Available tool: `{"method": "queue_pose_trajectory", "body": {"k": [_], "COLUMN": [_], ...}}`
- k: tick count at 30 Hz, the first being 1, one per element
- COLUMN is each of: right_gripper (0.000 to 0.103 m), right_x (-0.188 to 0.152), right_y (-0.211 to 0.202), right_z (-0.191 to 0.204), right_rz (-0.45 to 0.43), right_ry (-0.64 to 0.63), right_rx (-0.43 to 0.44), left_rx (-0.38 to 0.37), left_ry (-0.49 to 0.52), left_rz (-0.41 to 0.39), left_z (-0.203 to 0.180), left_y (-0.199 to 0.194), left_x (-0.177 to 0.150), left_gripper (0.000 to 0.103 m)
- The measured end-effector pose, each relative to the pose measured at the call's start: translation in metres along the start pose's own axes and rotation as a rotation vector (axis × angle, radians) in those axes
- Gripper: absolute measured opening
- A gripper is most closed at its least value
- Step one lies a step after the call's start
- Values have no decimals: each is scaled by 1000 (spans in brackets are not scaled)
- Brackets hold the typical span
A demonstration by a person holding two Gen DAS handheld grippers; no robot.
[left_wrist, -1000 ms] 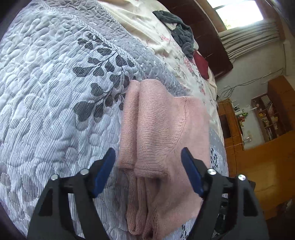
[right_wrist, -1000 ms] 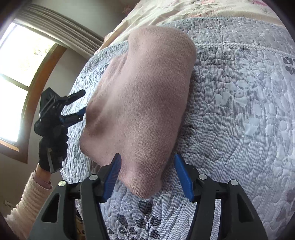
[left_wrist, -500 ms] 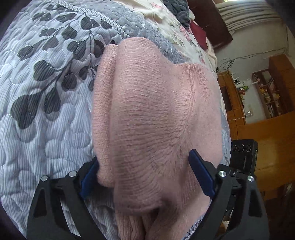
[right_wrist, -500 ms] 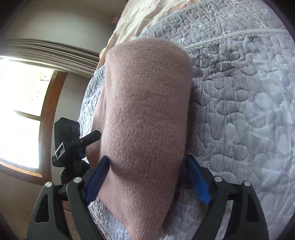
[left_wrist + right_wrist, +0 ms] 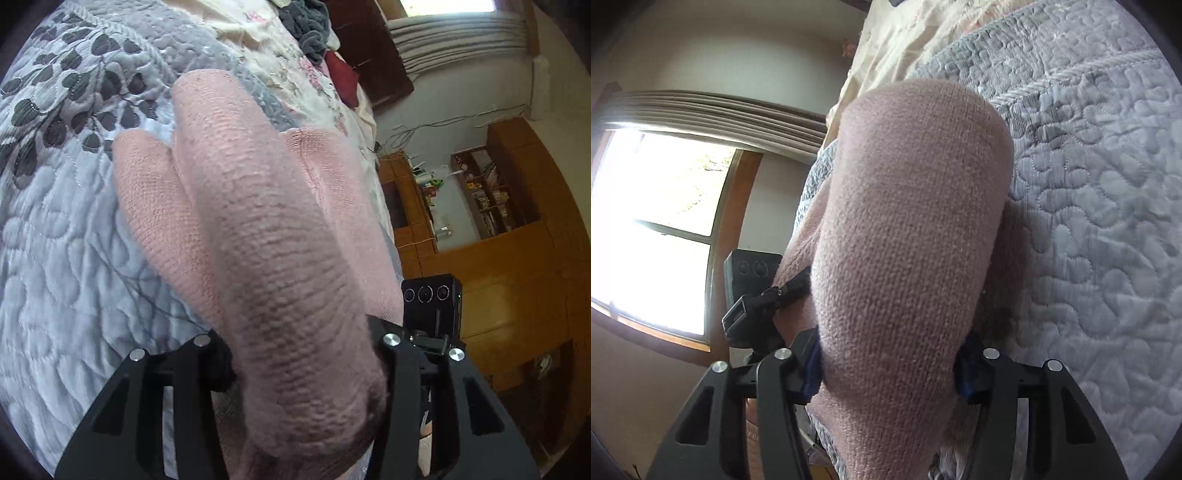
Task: Fold small clothes
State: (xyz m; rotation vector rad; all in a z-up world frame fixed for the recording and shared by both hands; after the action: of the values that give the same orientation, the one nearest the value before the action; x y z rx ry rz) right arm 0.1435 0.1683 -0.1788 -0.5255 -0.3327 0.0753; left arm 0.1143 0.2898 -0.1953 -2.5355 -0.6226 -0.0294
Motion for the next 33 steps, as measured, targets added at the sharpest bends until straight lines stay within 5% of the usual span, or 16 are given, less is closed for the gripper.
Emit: {"method": "queue_pose_trajectory", "body": {"k": [8,14,20,23,33], "right_gripper": [55,55,58,62,75], "right_x": [-54,-99,-147,-157,-186], "right_y": [-114,-166,-154,-146,-165], "right_z": [-2,-38,-81,-86,-74], "right_rz": [-35,-51,-13,-37,-38], "right_ry": [-46,-5,15,7,31], "right_rx": [-81,-143,-218,-221,-251], "left_rx": [-84,-81,33,17,180], "left_ry": [70,79,89,69,98], "left_rz": [37,89,131,119,50], "left_z": [-76,-92,-47,-27,-32], "left_y": [54,108,137,134,106], "left_x": [-86,-140,-177,-178,-191], "left_gripper": [46,46,49,51,63]}}
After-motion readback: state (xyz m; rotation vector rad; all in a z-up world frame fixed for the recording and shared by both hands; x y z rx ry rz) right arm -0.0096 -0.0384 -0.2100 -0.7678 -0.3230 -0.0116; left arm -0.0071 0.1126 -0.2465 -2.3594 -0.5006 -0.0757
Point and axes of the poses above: each gripper's, at about its wrist camera, not at the fingertips, and y roughly the way its jaws point, z to its left, x to its top, the point moved 10 cm from there along y, roughly the way its jaws point, and after that the axes turned 8 degrees about -y, right-handed, at the moved point
